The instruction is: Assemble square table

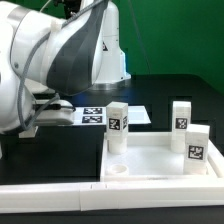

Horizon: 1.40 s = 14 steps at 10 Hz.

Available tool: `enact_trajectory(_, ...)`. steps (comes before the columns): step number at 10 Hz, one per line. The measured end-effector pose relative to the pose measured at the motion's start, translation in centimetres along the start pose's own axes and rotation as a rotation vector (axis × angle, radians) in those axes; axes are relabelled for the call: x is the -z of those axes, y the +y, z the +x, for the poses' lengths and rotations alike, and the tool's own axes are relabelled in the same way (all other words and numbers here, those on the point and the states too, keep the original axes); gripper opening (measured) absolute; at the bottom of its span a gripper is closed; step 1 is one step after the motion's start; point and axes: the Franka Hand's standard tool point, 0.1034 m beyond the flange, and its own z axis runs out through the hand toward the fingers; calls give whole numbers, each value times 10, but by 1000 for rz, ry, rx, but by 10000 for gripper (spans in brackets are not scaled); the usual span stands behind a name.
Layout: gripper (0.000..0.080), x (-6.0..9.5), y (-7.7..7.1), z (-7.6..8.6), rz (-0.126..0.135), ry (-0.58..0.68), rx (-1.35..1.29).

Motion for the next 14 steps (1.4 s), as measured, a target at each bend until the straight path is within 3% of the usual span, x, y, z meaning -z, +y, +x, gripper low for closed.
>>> enact_trajectory(1,282,20,-9,-8,6,17,10)
enact_trajectory(2,282,52,-21,-20,27,91,23)
enact_trajectory(3,282,73,-25,-27,8,188,38)
enact_trajectory(5,282,66,-19,-19,-4,313,33)
enact_trajectory(7,284,73,-21,-21,-14,412,39)
enact_trajectory(8,284,91,-39,-22,25,480,19)
enact_trajectory(9,284,124,-60,-25,78,629,24)
enact_trajectory(10,284,135,-64,-30,96,741,12)
enact_trajectory(13,284,133,-54,-31,69,912,-18)
enact_trajectory(14,284,139,-50,-28,46,992,-26)
